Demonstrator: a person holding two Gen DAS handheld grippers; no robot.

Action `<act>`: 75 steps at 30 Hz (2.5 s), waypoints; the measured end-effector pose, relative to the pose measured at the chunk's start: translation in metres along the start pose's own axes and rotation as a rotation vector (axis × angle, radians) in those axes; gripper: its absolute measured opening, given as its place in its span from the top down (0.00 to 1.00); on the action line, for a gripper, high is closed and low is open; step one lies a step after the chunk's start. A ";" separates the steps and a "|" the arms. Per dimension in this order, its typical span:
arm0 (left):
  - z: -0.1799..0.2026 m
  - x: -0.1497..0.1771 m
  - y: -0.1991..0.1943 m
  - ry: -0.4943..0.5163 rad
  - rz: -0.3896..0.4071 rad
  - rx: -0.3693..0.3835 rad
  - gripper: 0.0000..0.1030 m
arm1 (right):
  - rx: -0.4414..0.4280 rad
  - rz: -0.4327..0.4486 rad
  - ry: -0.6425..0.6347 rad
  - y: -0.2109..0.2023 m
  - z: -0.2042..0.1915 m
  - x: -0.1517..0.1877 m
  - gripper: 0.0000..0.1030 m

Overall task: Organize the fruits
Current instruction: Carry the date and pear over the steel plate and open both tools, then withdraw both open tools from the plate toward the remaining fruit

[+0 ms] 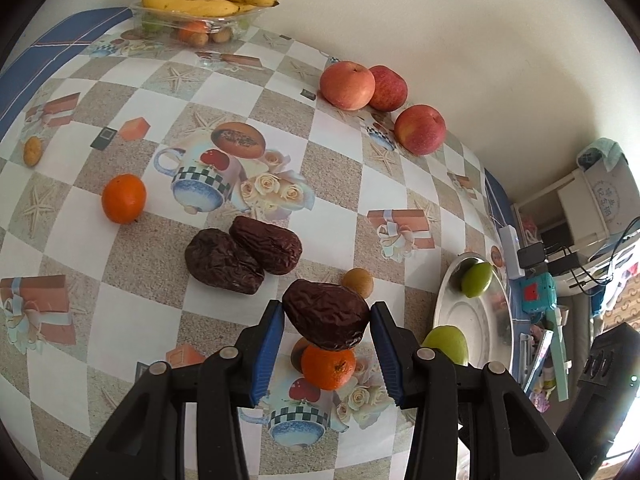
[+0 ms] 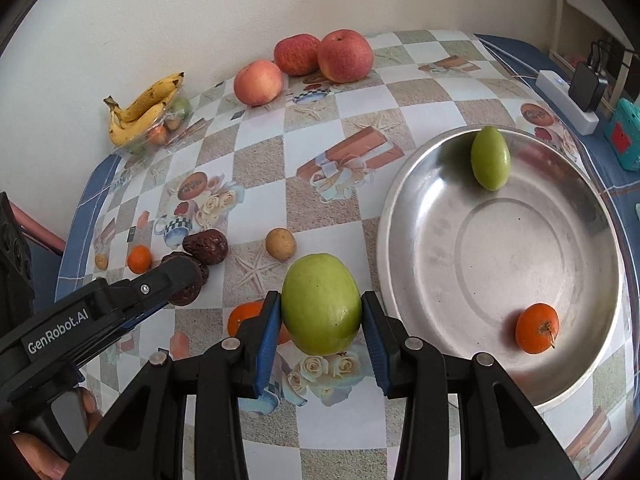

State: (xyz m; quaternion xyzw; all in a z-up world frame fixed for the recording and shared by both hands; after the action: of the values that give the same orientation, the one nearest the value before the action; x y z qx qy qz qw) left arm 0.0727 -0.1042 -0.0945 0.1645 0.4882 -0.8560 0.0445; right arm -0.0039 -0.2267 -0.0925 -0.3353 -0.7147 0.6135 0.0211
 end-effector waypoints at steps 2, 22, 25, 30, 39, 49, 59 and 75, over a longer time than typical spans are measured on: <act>0.004 0.001 0.001 0.007 0.001 0.002 0.54 | 0.002 0.010 0.008 -0.003 0.003 -0.002 0.60; 0.092 0.029 0.018 0.262 -0.011 0.032 0.54 | 0.126 0.128 0.223 -0.046 0.101 -0.023 0.59; 0.108 0.038 0.024 0.324 -0.016 0.031 0.54 | 0.138 0.126 0.269 -0.047 0.119 -0.021 0.59; 0.127 0.047 0.032 0.380 -0.018 0.041 0.54 | 0.141 0.144 0.311 -0.053 0.133 -0.022 0.59; 0.147 0.056 0.047 0.441 -0.034 0.053 0.54 | 0.148 0.129 0.300 -0.050 0.132 -0.021 0.59; 0.161 0.069 0.058 0.519 -0.058 0.037 0.53 | 0.172 0.085 0.309 -0.041 0.136 -0.015 0.59; 0.158 0.071 0.058 0.507 -0.073 0.038 0.46 | 0.188 0.095 0.302 -0.044 0.137 -0.017 0.57; 0.143 0.063 0.050 0.477 -0.067 0.017 0.33 | 0.186 0.094 0.280 -0.044 0.132 -0.016 0.57</act>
State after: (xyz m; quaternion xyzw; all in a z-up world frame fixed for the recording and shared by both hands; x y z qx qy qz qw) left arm -0.0089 -0.2460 -0.0892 0.3462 0.4829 -0.7978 -0.1020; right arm -0.0695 -0.3496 -0.0801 -0.4474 -0.6282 0.6246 0.1227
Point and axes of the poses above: each gripper's, at about its wrist camera, not at the fingertips, and y roughly the way its jaws point, z to its right, x to its underside, the point moved 9 cm from there along y, roughly the way its jaws point, and after that the axes turned 2 degrees about y, right-handed, at the moved point
